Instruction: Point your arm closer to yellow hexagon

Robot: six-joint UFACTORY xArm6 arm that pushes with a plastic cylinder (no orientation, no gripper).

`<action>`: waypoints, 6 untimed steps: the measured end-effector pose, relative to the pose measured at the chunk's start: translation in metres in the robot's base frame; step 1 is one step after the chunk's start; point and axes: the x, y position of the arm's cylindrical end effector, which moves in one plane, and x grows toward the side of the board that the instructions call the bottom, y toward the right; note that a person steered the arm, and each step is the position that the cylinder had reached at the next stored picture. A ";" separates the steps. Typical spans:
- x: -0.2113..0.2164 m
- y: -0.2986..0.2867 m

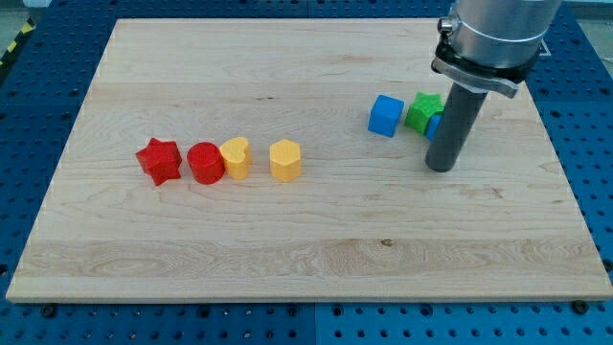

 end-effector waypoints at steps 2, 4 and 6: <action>0.007 -0.022; -0.010 -0.062; -0.015 -0.098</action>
